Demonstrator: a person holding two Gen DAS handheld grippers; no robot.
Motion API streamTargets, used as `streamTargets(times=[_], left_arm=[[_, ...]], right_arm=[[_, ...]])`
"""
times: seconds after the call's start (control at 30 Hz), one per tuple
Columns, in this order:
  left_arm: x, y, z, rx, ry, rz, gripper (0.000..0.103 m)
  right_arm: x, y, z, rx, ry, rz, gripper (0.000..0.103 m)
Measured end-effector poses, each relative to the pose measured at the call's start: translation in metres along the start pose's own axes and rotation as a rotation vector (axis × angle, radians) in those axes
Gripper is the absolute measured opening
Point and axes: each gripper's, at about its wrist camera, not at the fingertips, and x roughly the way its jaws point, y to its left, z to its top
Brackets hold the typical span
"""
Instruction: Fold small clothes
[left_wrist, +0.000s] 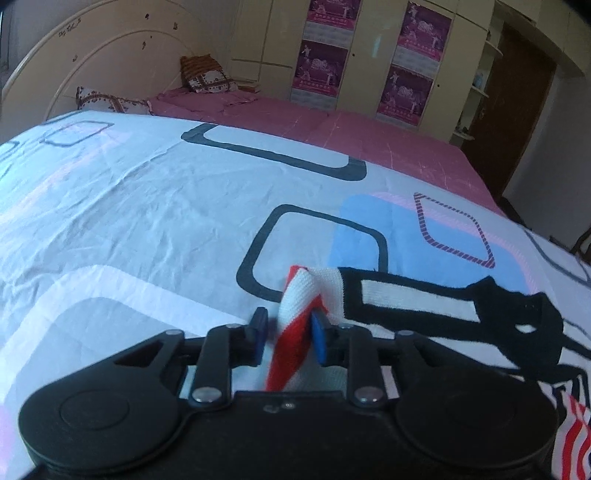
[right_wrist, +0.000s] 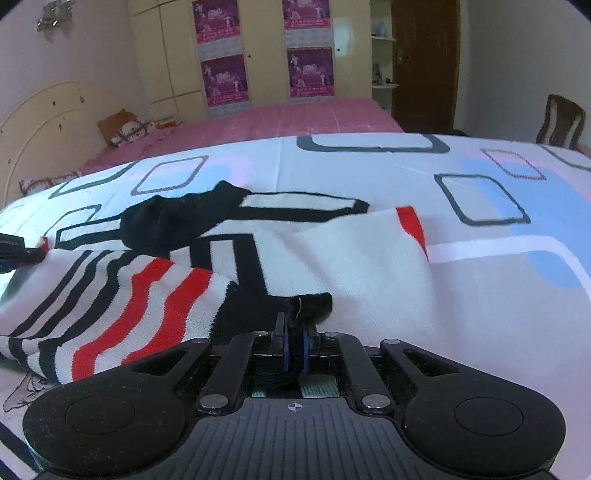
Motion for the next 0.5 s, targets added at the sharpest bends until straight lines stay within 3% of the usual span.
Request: streamTargets(times=[0.13, 0.2, 0.5], left_arm=[[-0.007, 0.0, 0.0, 0.037, 0.013, 0.019, 0.041], [-0.012, 0.0, -0.001, 0.049, 0.01, 0.039, 0.051], [-0.051, -0.012, -0.011, 0.117, -0.019, 0.03, 0.061]], right_arm=[[-0.019, -0.011, 0.006, 0.054, -0.07, -0.015, 0.021], [-0.025, -0.012, 0.01, 0.054, -0.083, -0.014, 0.021], [-0.026, 0.025, 0.02, -0.046, -0.094, 0.041, 0.021]])
